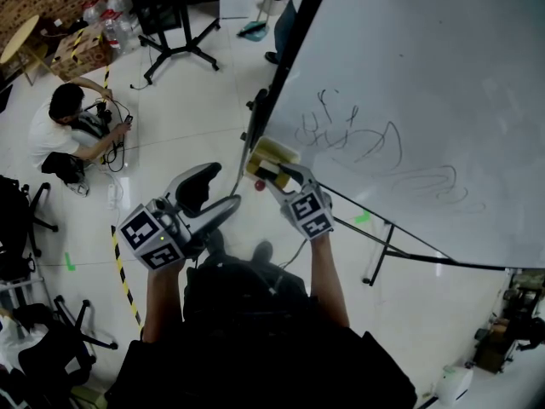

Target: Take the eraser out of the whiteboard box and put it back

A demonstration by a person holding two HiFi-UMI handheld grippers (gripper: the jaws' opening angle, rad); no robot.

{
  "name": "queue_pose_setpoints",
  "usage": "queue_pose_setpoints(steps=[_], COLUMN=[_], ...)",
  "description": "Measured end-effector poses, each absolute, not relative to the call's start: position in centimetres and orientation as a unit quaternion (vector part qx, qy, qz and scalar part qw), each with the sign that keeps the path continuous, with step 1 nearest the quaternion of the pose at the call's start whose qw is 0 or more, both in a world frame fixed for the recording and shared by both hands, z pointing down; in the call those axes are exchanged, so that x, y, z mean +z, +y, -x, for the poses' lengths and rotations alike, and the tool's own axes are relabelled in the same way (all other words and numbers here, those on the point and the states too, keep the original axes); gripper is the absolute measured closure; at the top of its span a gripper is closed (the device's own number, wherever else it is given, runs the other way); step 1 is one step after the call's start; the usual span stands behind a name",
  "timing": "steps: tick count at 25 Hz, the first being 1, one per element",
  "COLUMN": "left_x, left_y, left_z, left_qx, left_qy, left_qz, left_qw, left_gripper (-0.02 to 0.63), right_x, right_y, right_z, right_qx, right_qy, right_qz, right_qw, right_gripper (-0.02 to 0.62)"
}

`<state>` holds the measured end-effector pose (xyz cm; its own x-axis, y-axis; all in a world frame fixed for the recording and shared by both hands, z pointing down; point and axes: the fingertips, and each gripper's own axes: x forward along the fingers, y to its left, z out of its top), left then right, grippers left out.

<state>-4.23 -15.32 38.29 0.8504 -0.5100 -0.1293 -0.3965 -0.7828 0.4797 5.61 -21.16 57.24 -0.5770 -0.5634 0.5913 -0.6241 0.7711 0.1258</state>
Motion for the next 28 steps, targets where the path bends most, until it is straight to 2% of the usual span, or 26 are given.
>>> queue_pose_setpoints(steps=[13, 28], left_x=[38.2, 37.4], left_y=[-15.3, -15.1], left_z=[4.3, 3.4], left_qx=[-0.125, -0.117], left_qy=[-0.244, -0.231], left_qz=[-0.936, -0.942], left_qw=[0.220, 0.213], left_gripper=[0.313, 0.313], right_x=[56.9, 47.7], right_y=[-20.9, -21.2], right_z=[-5.8, -7.8], right_qx=[0.034, 0.050], right_qy=[-0.889, -0.912], right_qz=[-0.332, -0.369], right_qw=[0.313, 0.175], right_gripper=[0.433, 0.439])
